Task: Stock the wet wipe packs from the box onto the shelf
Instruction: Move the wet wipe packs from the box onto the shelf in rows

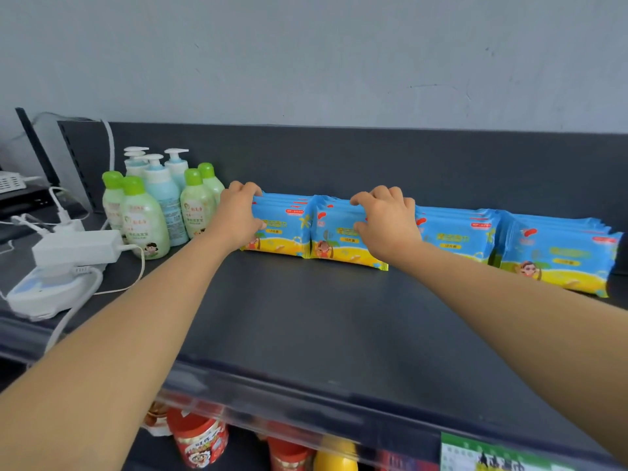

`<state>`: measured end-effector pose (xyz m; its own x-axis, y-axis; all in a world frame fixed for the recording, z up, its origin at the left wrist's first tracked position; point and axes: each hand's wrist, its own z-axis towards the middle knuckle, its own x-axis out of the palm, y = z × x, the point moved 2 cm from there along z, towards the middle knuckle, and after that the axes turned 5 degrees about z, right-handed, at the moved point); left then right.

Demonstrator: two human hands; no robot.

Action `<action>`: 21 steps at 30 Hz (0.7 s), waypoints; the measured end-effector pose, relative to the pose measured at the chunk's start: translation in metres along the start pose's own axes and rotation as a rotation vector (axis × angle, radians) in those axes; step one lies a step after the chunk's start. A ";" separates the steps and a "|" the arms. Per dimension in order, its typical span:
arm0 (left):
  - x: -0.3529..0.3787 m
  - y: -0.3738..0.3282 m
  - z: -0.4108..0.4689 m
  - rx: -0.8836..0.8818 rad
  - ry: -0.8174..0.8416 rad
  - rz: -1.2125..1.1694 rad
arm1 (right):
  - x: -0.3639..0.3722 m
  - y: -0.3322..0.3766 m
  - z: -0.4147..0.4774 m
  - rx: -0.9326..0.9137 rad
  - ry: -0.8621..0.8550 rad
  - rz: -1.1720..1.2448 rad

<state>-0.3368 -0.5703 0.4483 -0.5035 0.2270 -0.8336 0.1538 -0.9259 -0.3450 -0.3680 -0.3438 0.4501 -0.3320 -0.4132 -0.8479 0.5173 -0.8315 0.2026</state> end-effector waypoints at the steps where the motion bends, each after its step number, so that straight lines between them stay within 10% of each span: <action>1: -0.002 -0.002 -0.002 0.001 -0.017 0.018 | -0.003 0.000 -0.003 -0.011 -0.019 0.011; 21: -0.022 -0.214 -0.184 0.420 0.086 -0.187 | -0.128 -0.090 -0.192 -0.075 -0.116 0.209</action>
<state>-0.2021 -0.3220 0.4613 -0.4145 0.4098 -0.8126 -0.2999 -0.9045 -0.3032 -0.2209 -0.1447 0.4467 -0.2979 -0.6166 -0.7288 0.6400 -0.6954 0.3268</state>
